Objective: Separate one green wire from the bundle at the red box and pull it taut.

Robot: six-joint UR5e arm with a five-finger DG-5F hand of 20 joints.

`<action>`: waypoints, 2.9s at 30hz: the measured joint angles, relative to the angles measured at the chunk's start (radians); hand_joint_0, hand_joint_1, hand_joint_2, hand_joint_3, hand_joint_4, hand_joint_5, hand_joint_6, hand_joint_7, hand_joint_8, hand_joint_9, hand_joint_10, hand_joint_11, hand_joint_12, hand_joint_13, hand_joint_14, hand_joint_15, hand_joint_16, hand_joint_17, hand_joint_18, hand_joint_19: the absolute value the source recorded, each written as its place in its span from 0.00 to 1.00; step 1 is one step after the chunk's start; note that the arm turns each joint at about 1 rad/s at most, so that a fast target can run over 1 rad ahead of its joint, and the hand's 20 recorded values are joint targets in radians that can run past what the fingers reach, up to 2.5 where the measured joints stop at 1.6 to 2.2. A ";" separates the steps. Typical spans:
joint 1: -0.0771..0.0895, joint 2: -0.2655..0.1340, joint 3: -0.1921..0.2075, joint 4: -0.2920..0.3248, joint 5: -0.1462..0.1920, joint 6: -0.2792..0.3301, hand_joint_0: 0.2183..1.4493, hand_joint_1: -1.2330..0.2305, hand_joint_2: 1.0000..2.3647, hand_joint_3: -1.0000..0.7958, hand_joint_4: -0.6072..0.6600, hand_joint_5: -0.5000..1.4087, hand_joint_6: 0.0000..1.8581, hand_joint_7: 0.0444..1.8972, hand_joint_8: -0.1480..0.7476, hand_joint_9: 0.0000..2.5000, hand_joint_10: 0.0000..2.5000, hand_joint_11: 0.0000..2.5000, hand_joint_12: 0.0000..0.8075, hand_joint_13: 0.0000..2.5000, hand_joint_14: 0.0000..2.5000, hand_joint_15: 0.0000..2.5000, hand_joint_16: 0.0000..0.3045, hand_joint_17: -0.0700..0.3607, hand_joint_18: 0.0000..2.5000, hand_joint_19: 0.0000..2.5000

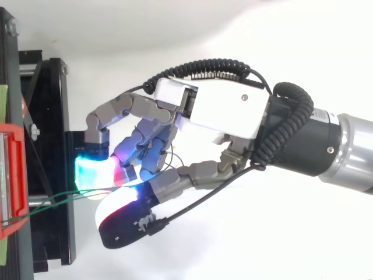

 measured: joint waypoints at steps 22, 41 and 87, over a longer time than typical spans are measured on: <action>0.008 -0.001 -0.087 0.186 0.017 -0.003 0.24 0.33 0.00 0.28 0.62 0.14 0.46 0.48 0.50 0.42 0.09 0.62 0.42 0.59 0.00 0.63 0.19 0.47 0.37 0.20; 0.001 0.000 -0.065 0.179 0.013 -0.002 0.33 0.44 0.00 0.30 0.60 0.14 0.46 0.50 0.47 0.45 0.04 0.64 0.39 0.60 0.00 0.63 0.18 0.45 0.36 0.21; -0.001 0.000 -0.062 0.171 0.014 -0.001 0.36 0.38 0.01 0.33 0.60 0.14 0.47 0.50 0.48 0.44 0.02 0.65 0.39 0.58 0.00 0.63 0.18 0.45 0.35 0.21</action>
